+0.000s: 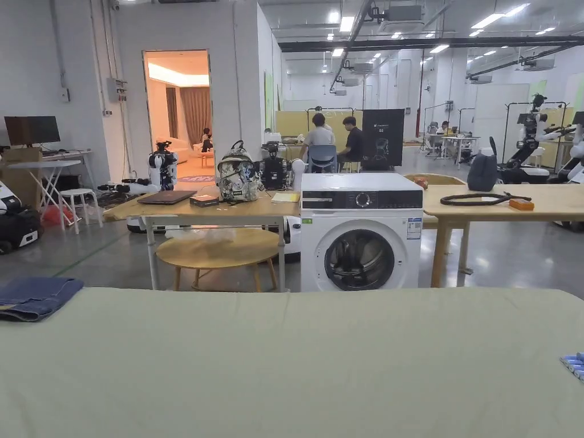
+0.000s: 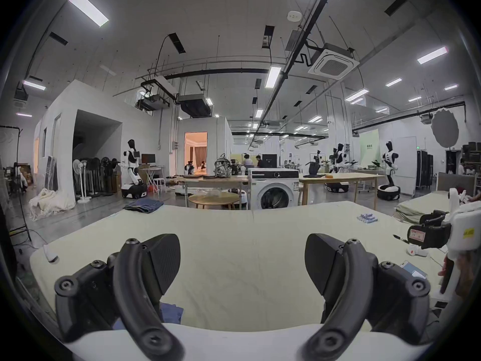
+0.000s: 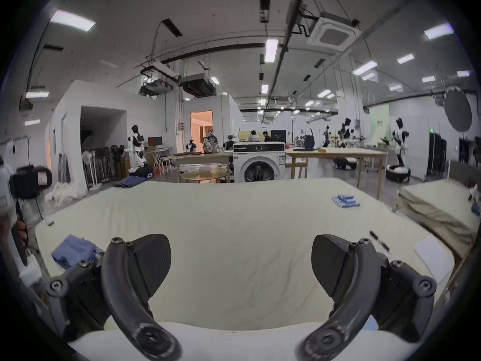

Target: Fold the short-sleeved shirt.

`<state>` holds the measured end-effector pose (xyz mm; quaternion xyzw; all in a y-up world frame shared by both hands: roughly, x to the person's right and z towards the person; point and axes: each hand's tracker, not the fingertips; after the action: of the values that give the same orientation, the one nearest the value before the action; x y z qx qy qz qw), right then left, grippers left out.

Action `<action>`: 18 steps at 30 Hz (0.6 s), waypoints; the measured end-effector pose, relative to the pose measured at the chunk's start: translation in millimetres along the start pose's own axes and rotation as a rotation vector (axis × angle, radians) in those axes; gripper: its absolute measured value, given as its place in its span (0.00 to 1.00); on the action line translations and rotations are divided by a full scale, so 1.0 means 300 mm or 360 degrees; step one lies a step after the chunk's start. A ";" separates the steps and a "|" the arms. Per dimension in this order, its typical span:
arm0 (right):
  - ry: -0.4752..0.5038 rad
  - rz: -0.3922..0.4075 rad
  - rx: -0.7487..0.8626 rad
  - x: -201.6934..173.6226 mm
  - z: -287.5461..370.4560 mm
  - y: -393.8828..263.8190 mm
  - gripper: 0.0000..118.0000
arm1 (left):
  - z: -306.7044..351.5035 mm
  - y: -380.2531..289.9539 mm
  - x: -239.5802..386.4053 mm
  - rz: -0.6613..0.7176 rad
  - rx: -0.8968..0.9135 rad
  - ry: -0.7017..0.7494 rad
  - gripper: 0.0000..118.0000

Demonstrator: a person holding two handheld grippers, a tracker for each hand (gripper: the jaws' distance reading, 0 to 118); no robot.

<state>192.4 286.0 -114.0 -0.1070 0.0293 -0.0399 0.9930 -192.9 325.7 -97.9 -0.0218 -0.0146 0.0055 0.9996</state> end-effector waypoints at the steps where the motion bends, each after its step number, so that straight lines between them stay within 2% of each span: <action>1: 0.0005 -0.0017 -0.0008 0.005 -0.002 0.008 0.93 | -0.001 -0.002 -0.002 0.0003 -0.0007 -0.0004 0.84; 4: -0.0021 -0.0102 -0.0032 0.014 -0.011 0.017 0.93 | -0.006 -0.007 -0.008 0.0038 -0.0025 -0.0017 0.84; 8: -0.0115 -0.0204 -0.0216 0.020 -0.049 0.029 0.93 | -0.009 -0.009 -0.011 0.0084 -0.0035 -0.0034 0.84; 11: -0.0152 -0.0243 -0.0250 0.008 -0.056 0.037 0.93 | -0.011 -0.011 -0.009 0.0098 -0.0046 -0.0048 0.84; 14: -0.0284 -0.0290 -0.0324 0.000 -0.070 0.033 0.93 | -0.012 -0.013 -0.006 0.0101 -0.0061 -0.0066 0.84; 18: -0.0176 -0.0337 -0.0338 0.030 -0.076 0.020 0.93 | -0.012 -0.017 -0.004 0.0105 -0.0074 -0.0082 0.84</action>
<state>200.1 286.4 -137.8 -0.2161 -0.0328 -0.1351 0.9664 -193.8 320.6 -101.4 -0.0452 -0.0398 0.0388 0.9974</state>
